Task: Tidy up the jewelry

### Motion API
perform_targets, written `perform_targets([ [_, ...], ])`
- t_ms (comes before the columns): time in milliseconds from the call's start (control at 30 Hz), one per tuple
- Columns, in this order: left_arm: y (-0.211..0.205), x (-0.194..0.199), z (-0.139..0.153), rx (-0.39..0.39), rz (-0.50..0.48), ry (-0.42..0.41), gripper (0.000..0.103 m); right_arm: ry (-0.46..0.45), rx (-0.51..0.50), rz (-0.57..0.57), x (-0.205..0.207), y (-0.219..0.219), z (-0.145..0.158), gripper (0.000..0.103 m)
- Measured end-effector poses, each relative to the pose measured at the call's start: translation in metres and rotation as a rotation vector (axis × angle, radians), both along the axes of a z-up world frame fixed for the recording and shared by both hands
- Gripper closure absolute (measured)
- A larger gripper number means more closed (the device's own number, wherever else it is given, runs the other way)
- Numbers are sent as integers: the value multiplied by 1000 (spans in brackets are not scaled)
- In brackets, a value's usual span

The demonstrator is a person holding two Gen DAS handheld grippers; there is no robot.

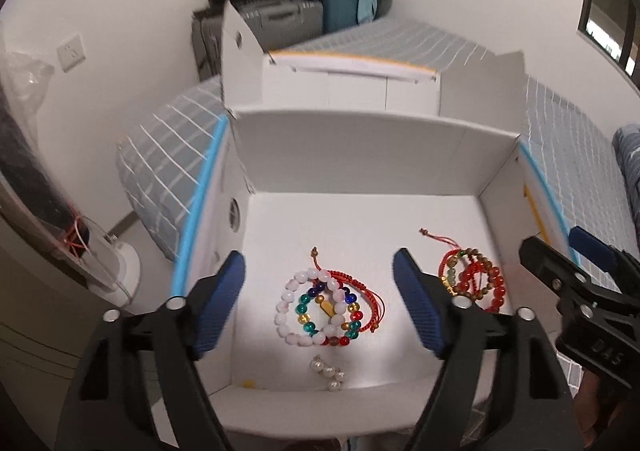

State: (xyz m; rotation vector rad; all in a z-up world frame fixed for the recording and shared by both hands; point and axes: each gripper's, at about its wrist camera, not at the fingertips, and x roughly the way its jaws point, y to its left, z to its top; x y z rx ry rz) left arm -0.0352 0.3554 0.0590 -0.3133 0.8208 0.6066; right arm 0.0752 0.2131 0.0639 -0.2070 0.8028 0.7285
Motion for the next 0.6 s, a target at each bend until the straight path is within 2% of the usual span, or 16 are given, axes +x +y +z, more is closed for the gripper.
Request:
perform_targets([
  [67, -6, -10, 7, 15, 0, -24, 13, -27, 6, -5, -8, -8, 7, 9],
  [167, -16, -27, 13, 59, 10, -41, 6, -59, 25, -29, -21, -25, 15, 8],
  [333, -31, -51, 7, 67, -3, -47, 6, -104, 23, -49, -45, -42, 15, 8],
  [600, -46, -89, 3, 75, 7, -71, 6, -97, 11, -64, -74, -63, -3, 8],
])
